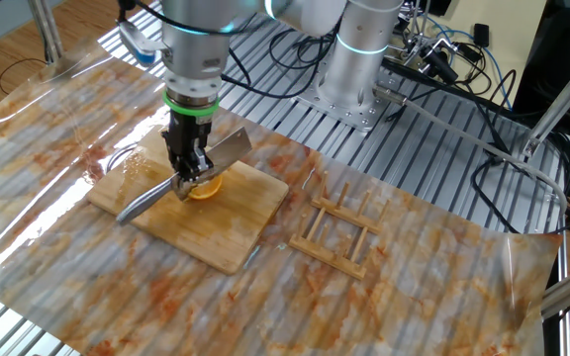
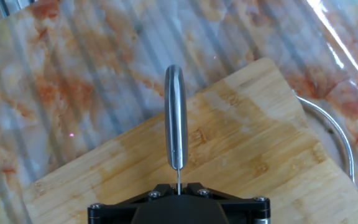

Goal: Chop the orange

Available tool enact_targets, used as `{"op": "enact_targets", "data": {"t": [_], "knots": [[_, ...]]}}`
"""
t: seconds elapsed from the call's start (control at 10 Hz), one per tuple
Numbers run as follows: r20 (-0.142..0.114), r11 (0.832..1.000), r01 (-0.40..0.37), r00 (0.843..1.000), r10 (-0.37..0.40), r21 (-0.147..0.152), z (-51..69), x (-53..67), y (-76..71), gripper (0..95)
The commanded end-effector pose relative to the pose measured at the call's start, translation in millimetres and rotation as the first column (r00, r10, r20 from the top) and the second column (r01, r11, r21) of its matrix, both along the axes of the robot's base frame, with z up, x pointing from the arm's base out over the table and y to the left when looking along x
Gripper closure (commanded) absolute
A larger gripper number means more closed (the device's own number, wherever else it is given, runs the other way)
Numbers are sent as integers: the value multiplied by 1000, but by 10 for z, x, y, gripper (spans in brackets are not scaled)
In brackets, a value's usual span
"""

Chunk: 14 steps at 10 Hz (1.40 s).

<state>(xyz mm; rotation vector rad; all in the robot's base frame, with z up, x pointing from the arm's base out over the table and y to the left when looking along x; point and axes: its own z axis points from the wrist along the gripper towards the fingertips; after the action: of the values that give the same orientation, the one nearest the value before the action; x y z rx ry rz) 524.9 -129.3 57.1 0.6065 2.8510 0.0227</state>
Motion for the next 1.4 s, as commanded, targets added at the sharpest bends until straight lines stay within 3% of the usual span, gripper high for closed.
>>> {"op": "enact_targets", "data": {"t": [0.1, 0.3, 1.0, 1.4], "knots": [[-21, 1000, -1, 1000, 1, 21, 200, -48, 36, 950], [-33, 1000, -3, 999, 3, 22, 195, -67, 47, 950], [-17, 1000, -8, 1000, 9, 17, 200, -65, 58, 950], [53, 999, -52, 997, 53, -14, 225, -66, 53, 950]]}}
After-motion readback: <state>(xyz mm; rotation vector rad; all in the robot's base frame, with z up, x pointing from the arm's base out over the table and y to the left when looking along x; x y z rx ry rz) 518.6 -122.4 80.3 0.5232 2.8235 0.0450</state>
